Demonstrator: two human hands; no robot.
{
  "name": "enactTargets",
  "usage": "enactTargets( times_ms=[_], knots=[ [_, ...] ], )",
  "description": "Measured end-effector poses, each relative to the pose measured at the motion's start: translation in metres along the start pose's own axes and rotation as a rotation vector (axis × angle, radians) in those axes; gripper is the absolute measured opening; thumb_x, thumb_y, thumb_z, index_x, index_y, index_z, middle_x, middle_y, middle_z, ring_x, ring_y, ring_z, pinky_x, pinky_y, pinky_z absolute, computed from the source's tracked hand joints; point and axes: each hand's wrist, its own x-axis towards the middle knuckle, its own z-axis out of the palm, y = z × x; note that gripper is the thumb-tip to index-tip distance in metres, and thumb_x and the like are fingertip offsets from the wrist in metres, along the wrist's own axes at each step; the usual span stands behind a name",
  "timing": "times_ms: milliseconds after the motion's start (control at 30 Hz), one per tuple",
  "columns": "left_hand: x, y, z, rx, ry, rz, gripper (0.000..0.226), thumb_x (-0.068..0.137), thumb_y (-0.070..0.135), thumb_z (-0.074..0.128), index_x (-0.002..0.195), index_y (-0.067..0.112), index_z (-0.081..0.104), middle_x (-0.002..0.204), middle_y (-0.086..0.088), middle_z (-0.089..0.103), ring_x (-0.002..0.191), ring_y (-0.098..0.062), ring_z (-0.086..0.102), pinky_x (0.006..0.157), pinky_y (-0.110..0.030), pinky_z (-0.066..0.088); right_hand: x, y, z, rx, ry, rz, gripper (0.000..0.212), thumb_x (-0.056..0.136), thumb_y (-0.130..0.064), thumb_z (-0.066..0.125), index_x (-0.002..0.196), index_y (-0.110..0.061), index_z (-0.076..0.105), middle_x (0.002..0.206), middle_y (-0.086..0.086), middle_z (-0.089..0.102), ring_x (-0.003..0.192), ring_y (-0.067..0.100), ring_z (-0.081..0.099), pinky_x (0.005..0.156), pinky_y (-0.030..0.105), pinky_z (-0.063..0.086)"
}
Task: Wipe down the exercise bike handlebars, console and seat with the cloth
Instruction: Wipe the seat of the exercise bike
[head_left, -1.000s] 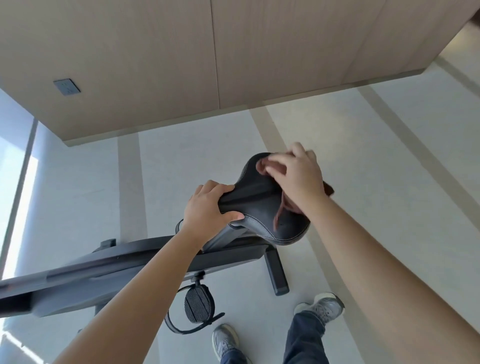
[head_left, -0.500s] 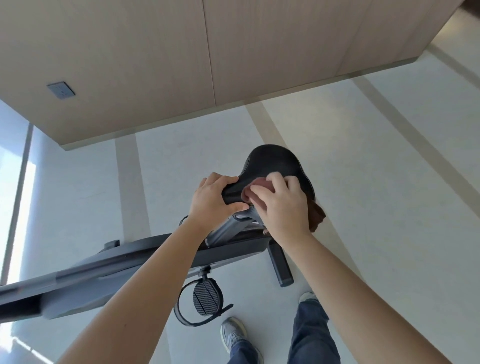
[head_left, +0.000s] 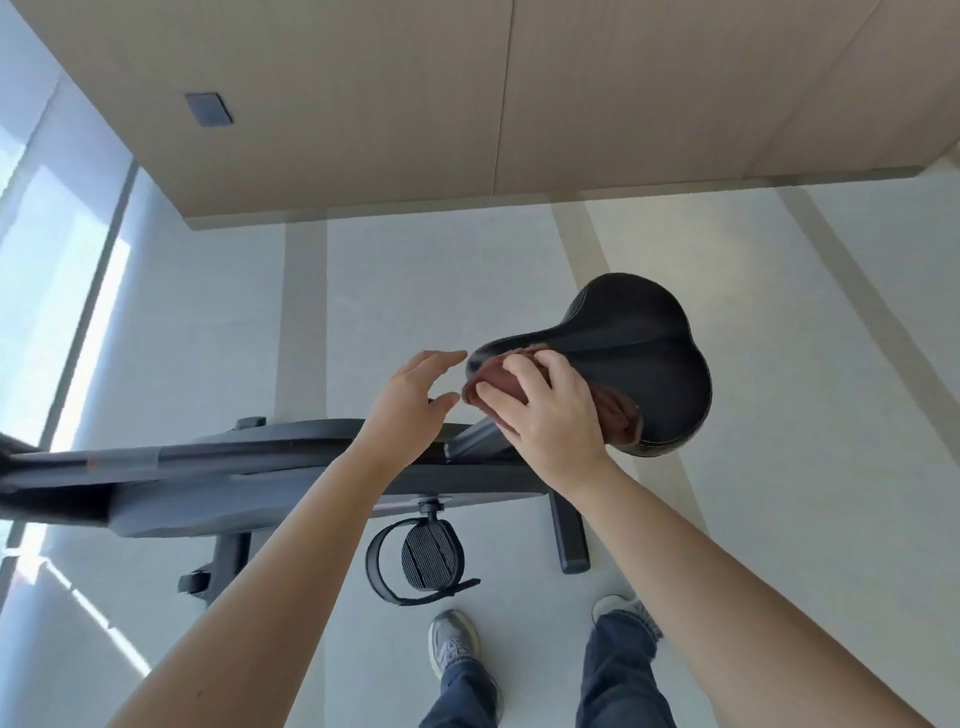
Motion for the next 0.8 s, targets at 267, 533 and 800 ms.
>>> enactTargets(
  times_ms=[267,533,800],
  knots=[
    [-0.023,-0.016,-0.005,-0.132,0.063,-0.119,0.036,0.089,0.005,0.052,0.123,0.019,0.052,0.120,0.002,0.053,0.102,-0.008,0.050,0.070,0.006,0.029,-0.028,0.021,-0.015,-0.030,-0.145,0.048,0.006,0.077,-0.020,0.073,0.080,-0.016,0.070,0.092,0.010,0.066,0.081,0.032,0.059,0.061,0.036,0.053],
    [-0.024,-0.017,-0.001,-0.190,0.102,-0.146,0.034,0.089,0.004,0.052,0.120,0.018,0.054,0.119,0.001,0.054,0.097,-0.008,0.050,0.070,0.007,0.029,-0.002,0.029,-0.014,0.135,-0.214,-0.037,0.018,0.079,-0.034,0.068,0.078,-0.015,0.069,0.091,0.009,0.061,0.081,0.031,0.054,0.058,0.032,0.047],
    [-0.017,-0.004,0.009,-0.175,0.060,-0.097,0.040,0.086,0.008,0.057,0.123,0.021,0.050,0.120,0.007,0.051,0.110,-0.011,0.048,0.079,0.001,0.029,0.008,0.021,-0.014,0.141,-0.264,0.016,0.020,0.080,-0.034,0.068,0.077,-0.014,0.069,0.088,0.009,0.059,0.080,0.030,0.053,0.057,0.032,0.047]
  ],
)
